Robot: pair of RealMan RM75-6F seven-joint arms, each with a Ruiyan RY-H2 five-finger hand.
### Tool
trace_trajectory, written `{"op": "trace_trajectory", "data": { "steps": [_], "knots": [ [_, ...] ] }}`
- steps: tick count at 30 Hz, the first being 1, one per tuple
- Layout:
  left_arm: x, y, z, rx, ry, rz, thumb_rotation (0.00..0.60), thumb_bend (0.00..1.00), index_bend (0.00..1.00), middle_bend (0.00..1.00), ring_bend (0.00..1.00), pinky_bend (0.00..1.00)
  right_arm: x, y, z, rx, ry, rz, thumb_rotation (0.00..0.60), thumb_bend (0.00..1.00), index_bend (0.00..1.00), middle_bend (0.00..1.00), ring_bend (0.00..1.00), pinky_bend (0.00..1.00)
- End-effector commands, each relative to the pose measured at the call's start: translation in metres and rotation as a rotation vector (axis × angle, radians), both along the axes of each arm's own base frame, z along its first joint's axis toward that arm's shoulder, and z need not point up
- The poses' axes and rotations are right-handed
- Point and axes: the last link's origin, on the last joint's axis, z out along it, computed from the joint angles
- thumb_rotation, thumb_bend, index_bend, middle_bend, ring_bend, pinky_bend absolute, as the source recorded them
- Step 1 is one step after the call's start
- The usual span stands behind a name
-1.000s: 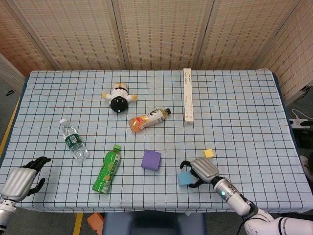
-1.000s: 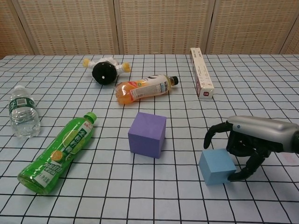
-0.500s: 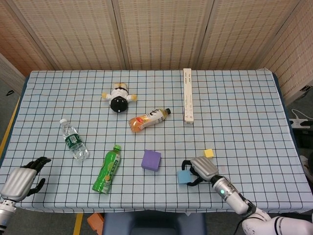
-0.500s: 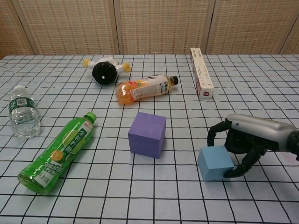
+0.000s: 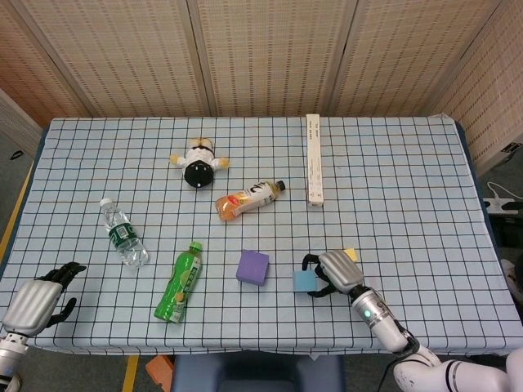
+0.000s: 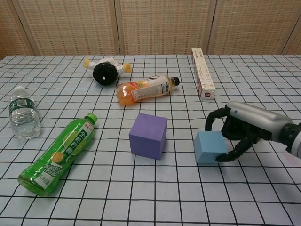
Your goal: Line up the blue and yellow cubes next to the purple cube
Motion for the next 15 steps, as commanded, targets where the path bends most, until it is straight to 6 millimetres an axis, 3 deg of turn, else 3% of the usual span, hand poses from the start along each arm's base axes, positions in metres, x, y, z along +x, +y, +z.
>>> {"op": "trace_trajectory", "data": {
  "steps": [1, 15],
  "knots": [
    [0.000, 0.000, 0.000, 0.000, 0.000, -0.001, 0.600, 0.44, 0.21, 0.17, 0.29, 0.53, 0.003, -0.005, -0.006, -0.015, -0.015, -0.016, 0.600, 0.00, 0.54, 0.95, 0.86, 1.00],
    [0.000, 0.000, 0.000, -0.004, -0.001, -0.007, 0.600, 0.44, 0.21, 0.18, 0.29, 0.53, 0.020, -0.007, -0.032, 0.014, -0.067, -0.013, 0.600, 0.00, 0.54, 0.95, 0.86, 1.00]
  ]
}}
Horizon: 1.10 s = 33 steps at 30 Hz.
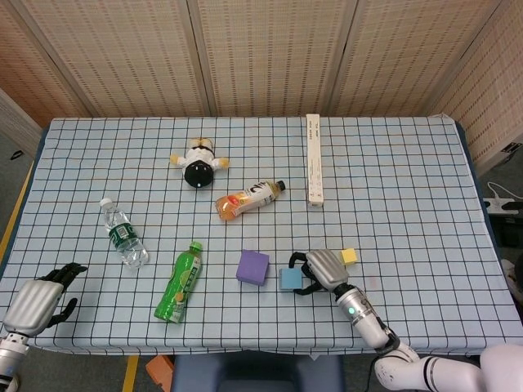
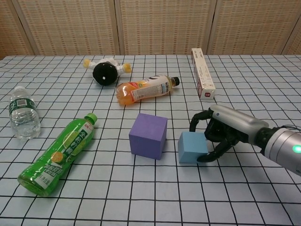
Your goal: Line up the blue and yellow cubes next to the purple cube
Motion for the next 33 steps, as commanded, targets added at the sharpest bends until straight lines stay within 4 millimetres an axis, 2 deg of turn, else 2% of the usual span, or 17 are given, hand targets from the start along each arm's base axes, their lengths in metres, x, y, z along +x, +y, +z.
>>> {"op": "trace_trajectory", "data": {
  "steps": [1, 21, 33],
  "knots": [
    [0.000, 0.000, 0.000, 0.001, -0.001, 0.000, 0.600, 0.44, 0.21, 0.18, 0.29, 0.53, 0.003, -0.002, -0.003, -0.003, -0.004, 0.004, 0.600, 0.00, 0.54, 0.95, 0.86, 1.00],
    [0.000, 0.000, 0.000, -0.002, -0.002, -0.001, 0.600, 0.44, 0.21, 0.18, 0.29, 0.53, 0.017, -0.013, -0.019, -0.020, -0.030, -0.007, 0.600, 0.00, 0.54, 0.95, 0.86, 1.00],
    [0.000, 0.000, 0.000, -0.004, -0.001, 0.000, 0.600, 0.44, 0.21, 0.18, 0.29, 0.53, 0.022, -0.012, -0.023, -0.014, -0.044, 0.005, 0.600, 0.00, 0.54, 0.95, 0.86, 1.00]
  ]
}}
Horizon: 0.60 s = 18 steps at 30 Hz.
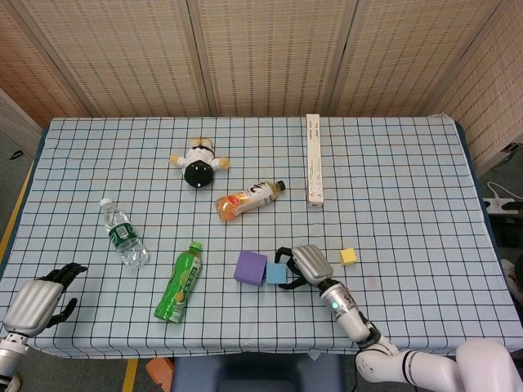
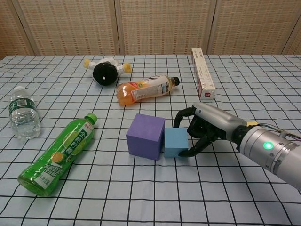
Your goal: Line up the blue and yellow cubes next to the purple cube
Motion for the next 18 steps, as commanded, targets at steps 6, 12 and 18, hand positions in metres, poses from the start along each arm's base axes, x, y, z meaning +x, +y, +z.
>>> {"op": "trace_trajectory", "data": {
  "steps": [6, 12, 18],
  "knots": [
    [0.0000, -0.0001, 0.0000, -0.001, 0.000, 0.000, 0.600, 0.44, 0.21, 0.18, 0.29, 0.53, -0.0027, -0.0008, 0.0015, -0.010, 0.013, 0.006, 0.600, 0.00, 0.52, 0.95, 0.86, 1.00],
    [-0.0003, 0.0005, -0.0004, -0.002, 0.001, 0.004, 0.600, 0.44, 0.22, 0.19, 0.30, 0.53, -0.0065, -0.0008, 0.0050, -0.006, 0.042, 0.018, 0.600, 0.00, 0.40, 0.95, 0.86, 1.00],
    [-0.0001, 0.0003, -0.0011, -0.004, 0.005, 0.001, 0.600, 0.44, 0.22, 0.19, 0.30, 0.53, -0.0083, -0.0016, 0.0092, -0.006, 0.050, 0.017, 0.600, 0.00, 0.28, 0.95, 0.86, 1.00]
  ]
}}
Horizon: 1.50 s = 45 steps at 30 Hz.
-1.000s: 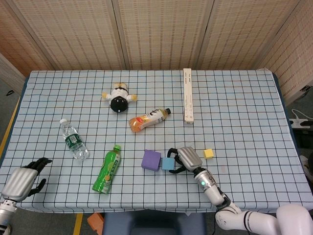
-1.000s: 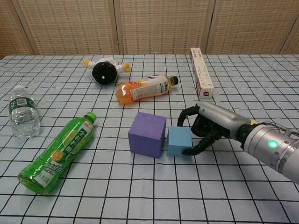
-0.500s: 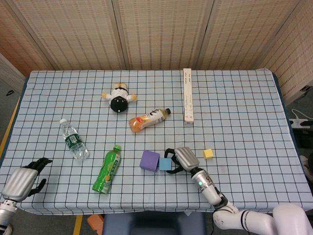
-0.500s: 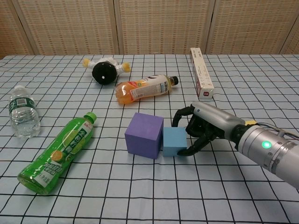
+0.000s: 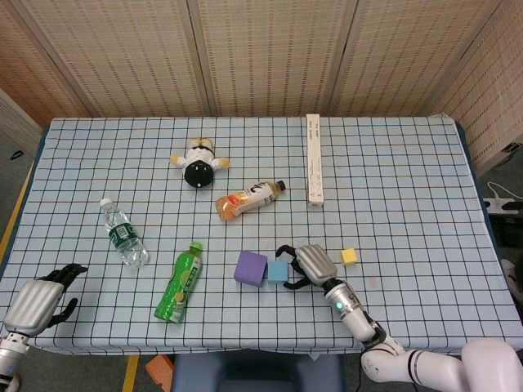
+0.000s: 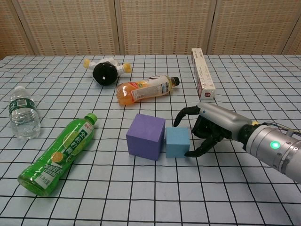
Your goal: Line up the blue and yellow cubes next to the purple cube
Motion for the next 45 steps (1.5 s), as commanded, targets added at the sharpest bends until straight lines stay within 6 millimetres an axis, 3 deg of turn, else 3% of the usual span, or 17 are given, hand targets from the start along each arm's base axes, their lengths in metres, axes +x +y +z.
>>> {"op": "trace_trajectory", "data": {
  "steps": [1, 11, 18, 34, 45],
  "knots": [
    [0.000, 0.000, 0.000, -0.001, 0.000, 0.001, 0.600, 0.44, 0.22, 0.19, 0.30, 0.53, 0.000, -0.001, 0.002, 0.000, 0.003, -0.001, 0.600, 0.00, 0.27, 0.95, 0.86, 1.00],
    [0.000, 0.000, 0.000, -0.003, -0.001, 0.003, 0.600, 0.44, 0.22, 0.19, 0.30, 0.53, 0.007, -0.003, 0.027, 0.027, 0.043, 0.006, 0.600, 0.01, 0.26, 0.95, 0.86, 1.00],
    [0.000, 0.000, 0.000, -0.002, 0.000, 0.001, 0.600, 0.44, 0.22, 0.19, 0.30, 0.53, 0.014, -0.005, 0.040, 0.025, 0.065, -0.044, 0.600, 0.28, 0.33, 0.95, 0.86, 1.00],
    [0.000, 0.000, 0.000, -0.001, 0.000, 0.002, 0.600, 0.44, 0.22, 0.20, 0.30, 0.53, 0.009, -0.012, 0.036, 0.101, 0.058, -0.135, 0.600, 0.70, 0.39, 0.95, 0.86, 1.00],
    [0.001, 0.000, 0.000, 0.001, -0.002, 0.001, 0.600, 0.44, 0.22, 0.20, 0.30, 0.53, 0.008, -0.008, 0.030, 0.169, 0.056, -0.147, 0.600, 0.81, 0.42, 0.96, 0.87, 1.00]
  ]
}}
